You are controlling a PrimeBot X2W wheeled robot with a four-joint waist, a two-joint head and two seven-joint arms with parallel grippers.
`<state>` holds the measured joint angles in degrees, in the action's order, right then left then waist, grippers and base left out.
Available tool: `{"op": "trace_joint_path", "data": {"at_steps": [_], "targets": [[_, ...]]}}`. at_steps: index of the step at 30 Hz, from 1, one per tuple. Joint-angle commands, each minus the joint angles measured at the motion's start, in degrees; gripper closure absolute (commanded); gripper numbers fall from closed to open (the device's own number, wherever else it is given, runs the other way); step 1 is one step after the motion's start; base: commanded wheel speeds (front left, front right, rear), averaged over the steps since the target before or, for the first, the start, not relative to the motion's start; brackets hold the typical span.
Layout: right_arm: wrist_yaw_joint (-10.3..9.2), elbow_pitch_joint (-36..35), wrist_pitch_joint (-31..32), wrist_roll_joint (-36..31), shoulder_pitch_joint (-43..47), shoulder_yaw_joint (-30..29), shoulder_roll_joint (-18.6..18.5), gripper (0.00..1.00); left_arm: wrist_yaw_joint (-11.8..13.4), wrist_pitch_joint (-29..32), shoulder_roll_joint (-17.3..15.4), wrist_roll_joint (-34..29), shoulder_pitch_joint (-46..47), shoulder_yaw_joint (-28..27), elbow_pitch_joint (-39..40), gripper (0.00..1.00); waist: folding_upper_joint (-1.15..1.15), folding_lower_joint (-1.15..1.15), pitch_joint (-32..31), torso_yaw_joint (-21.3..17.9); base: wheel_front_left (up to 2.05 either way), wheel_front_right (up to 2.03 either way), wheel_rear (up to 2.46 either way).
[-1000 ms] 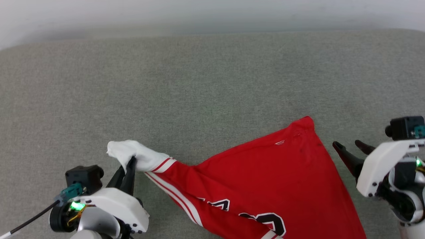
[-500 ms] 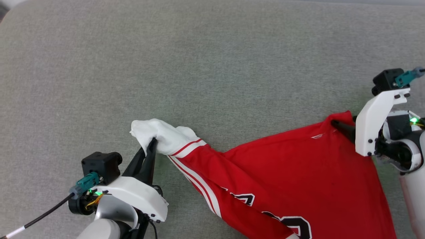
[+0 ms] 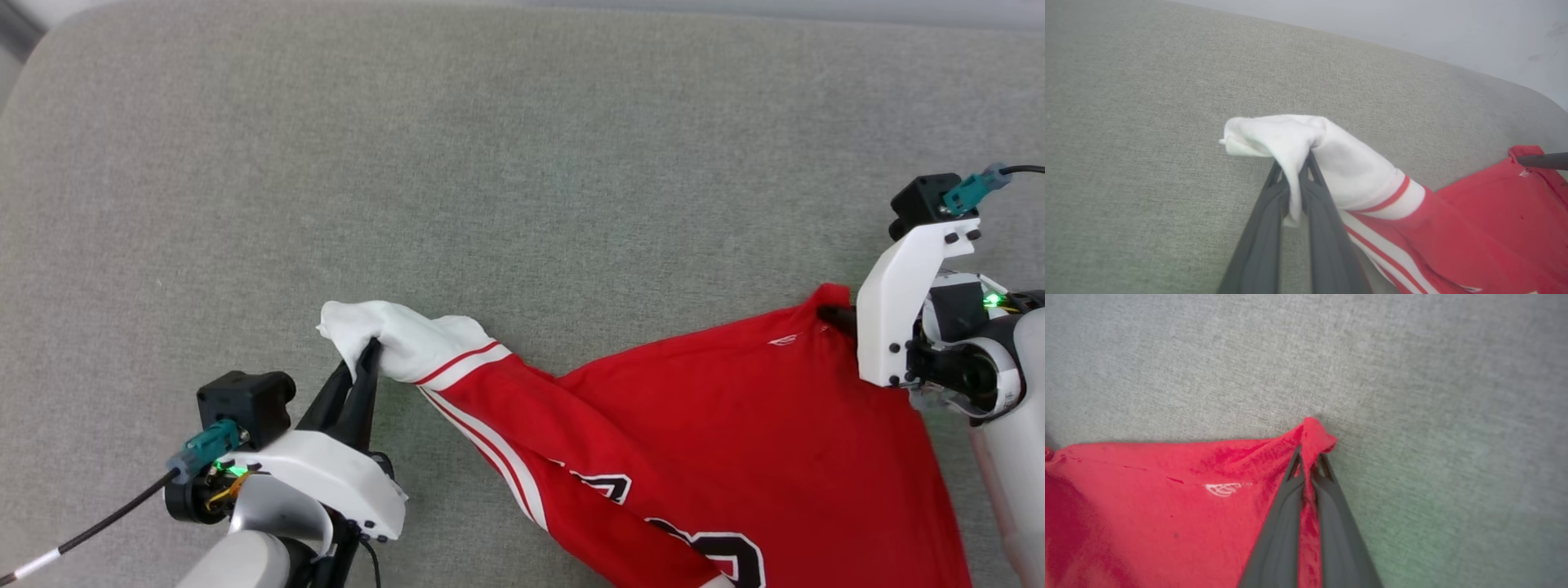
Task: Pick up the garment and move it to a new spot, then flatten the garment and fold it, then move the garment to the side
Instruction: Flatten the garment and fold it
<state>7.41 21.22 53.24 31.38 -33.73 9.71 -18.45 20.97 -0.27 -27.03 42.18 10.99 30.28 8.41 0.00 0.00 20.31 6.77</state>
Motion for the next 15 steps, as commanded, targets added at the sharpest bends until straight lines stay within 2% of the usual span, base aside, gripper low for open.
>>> {"op": "trace_joint_path", "data": {"at_steps": [1,5,11,15], "targets": [[0.14,0.2,-0.9,-0.1,1.3,1.0,-0.1,1.00,-0.3,-0.4,-0.3,0.2,1.1,-0.4,-0.4,1.00,0.00,0.00,-1.2,-0.7,0.00,0.00,0.00],[0.06,-1.3,-6.0,-1.2,-0.3,0.6,-2.0,1.00,-1.4,0.4,-2.0,-0.2,3.5,-1.2,-2.1,1.00,0.00,0.00,-4.3,-2.2,0.00,0.00,0.00],[0.07,-2.2,-12.4,-4.5,-3.0,-1.5,-2.3,1.00,-4.6,2.8,-3.8,0.7,11.9,-3.0,-5.8,1.00,0.00,0.00,-8.5,-4.8,0.00,0.00,0.00],[0.06,-1.3,-15.3,-6.1,-6.0,-3.1,-1.8,1.00,-7.4,4.6,-3.0,1.7,20.5,-3.8,-10.6,1.00,0.00,0.00,-10.6,-6.0,0.00,0.00,0.00]]}}
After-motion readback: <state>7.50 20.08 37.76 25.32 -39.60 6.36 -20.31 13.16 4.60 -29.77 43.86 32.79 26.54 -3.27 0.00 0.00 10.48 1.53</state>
